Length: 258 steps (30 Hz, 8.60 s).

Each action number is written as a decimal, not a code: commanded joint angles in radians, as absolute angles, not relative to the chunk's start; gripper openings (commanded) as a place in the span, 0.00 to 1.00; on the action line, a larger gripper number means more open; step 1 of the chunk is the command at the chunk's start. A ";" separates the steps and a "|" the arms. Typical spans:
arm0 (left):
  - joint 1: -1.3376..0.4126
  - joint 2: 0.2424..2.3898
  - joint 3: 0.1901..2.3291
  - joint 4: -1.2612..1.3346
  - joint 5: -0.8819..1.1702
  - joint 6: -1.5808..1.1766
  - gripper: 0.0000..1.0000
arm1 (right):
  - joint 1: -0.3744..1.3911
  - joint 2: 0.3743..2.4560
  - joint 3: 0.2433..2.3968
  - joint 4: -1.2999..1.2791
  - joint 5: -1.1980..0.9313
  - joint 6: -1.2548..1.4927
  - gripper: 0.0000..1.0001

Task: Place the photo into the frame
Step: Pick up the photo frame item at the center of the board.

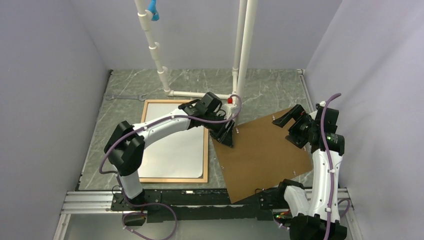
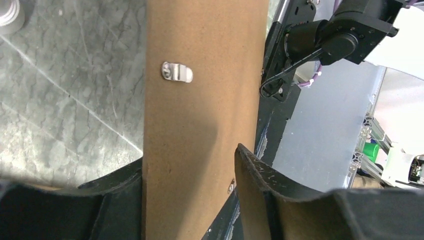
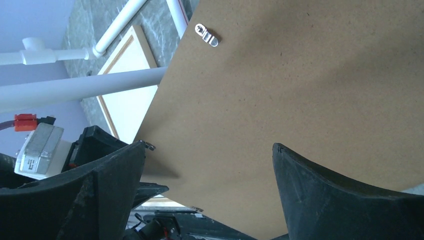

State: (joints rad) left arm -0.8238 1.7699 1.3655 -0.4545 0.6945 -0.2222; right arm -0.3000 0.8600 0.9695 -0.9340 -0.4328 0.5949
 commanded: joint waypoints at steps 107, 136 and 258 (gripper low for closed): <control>-0.768 0.448 0.919 -0.810 -0.214 -0.885 0.00 | -0.082 0.839 0.686 -0.488 -0.797 0.671 0.99; -0.732 0.545 1.064 -0.770 -0.327 -0.761 0.00 | 0.475 0.867 0.446 -0.226 -0.373 0.911 0.99; -0.746 0.200 0.957 -0.875 -0.266 -1.026 1.00 | 0.506 1.072 0.908 0.402 -0.796 1.188 0.00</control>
State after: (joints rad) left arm -0.7494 0.1413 0.8711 -0.7944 -0.1890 -1.0954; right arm 0.5068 1.0851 0.8558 0.4686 -0.8574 1.2484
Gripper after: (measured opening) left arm 0.994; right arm 0.019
